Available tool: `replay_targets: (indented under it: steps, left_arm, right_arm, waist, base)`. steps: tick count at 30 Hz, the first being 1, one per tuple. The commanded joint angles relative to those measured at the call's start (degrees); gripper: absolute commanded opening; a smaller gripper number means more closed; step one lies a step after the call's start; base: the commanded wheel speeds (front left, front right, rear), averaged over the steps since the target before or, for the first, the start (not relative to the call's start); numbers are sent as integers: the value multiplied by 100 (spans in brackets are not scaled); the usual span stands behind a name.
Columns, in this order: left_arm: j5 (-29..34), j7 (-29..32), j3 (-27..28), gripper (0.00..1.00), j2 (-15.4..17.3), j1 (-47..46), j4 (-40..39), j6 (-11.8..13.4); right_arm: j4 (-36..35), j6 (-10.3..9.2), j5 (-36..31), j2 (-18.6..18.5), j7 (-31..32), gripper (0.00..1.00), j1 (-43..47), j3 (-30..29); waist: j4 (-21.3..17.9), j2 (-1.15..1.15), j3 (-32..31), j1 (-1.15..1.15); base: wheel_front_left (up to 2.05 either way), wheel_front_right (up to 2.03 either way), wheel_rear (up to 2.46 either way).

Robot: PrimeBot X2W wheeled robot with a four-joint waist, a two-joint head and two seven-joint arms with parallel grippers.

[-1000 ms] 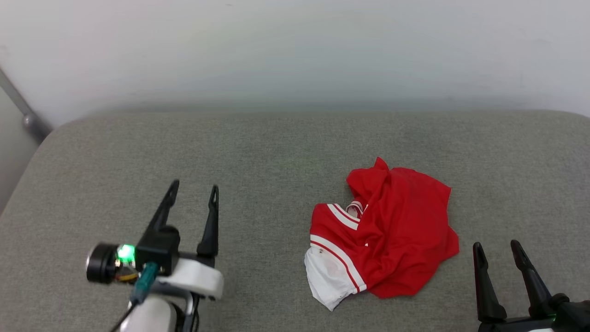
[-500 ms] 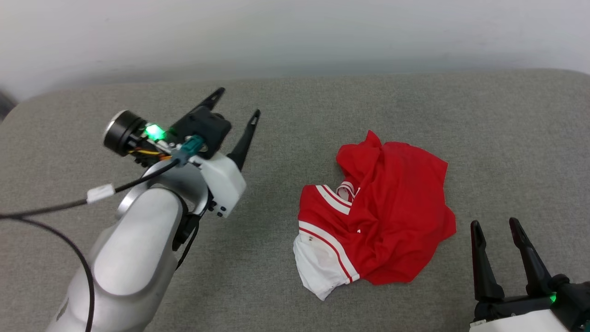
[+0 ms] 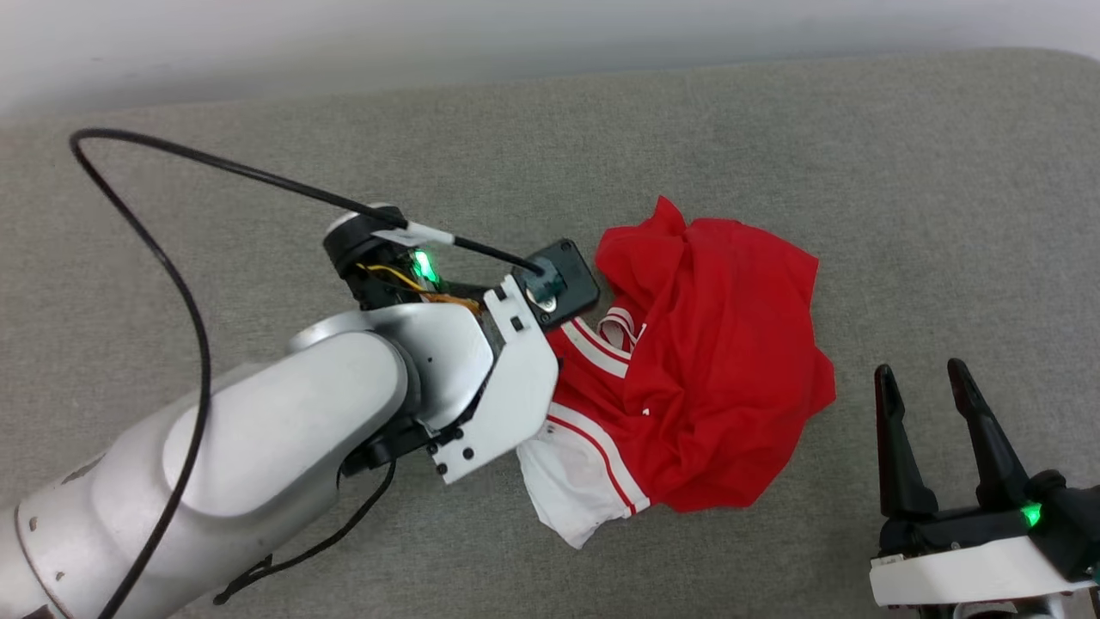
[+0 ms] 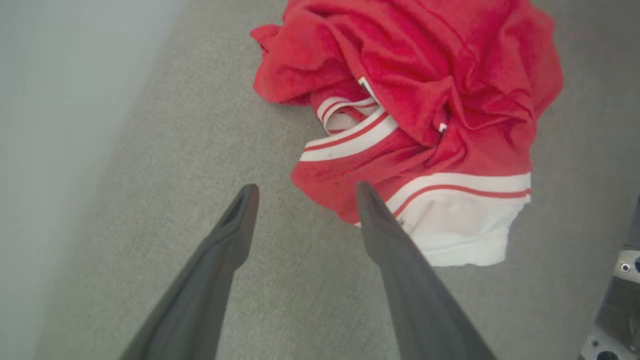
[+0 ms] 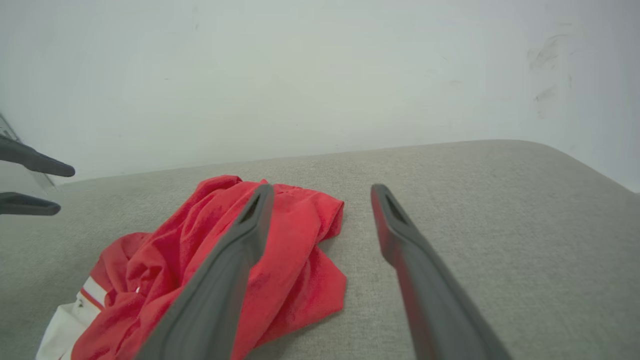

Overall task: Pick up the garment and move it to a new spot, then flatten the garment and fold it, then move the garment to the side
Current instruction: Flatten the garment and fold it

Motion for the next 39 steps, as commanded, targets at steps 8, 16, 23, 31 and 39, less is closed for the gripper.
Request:
replay_targets:
  steps: [8, 16, 23, 31, 39]
  left_arm:
    - [-661, 1023, -1042, 100, 140, -731, -472, 6]
    - [-418, 2198, -1051, 100, 148, -184, -969, 6]
    - [-155, 2772, -1124, 100, 217, 211, -1018, 4]
    - [-224, 2597, -1119, 0, 232, -18, -1064, 0]
    - [-653, 1238, -1058, 0, 570, -678, -624, 6]
  right_arm:
    - [-51, -4, 73, 12, -12, 100, -370, 54]
    - [-47, -4, 198, 12, -12, 100, -696, 105]
    - [-33, -3, 255, 12, -11, 100, -911, 108]
    - [18, -3, 223, 13, -11, 100, -894, 36]
    - [59, -4, 147, 12, -11, 100, -648, -99]
  waist:
    - [-251, 0, 512, -1]
    - [-460, 0, 967, -1]
    - [-587, 0, 1304, -1]
    - [-497, 0, 1217, -1]
    - [-139, 0, 742, -1]
  base:
    - [0, 0, 0]
    - [0, 0, 0]
    - [0, 0, 0]
    - [0, 0, 0]
    - [0, 0, 0]
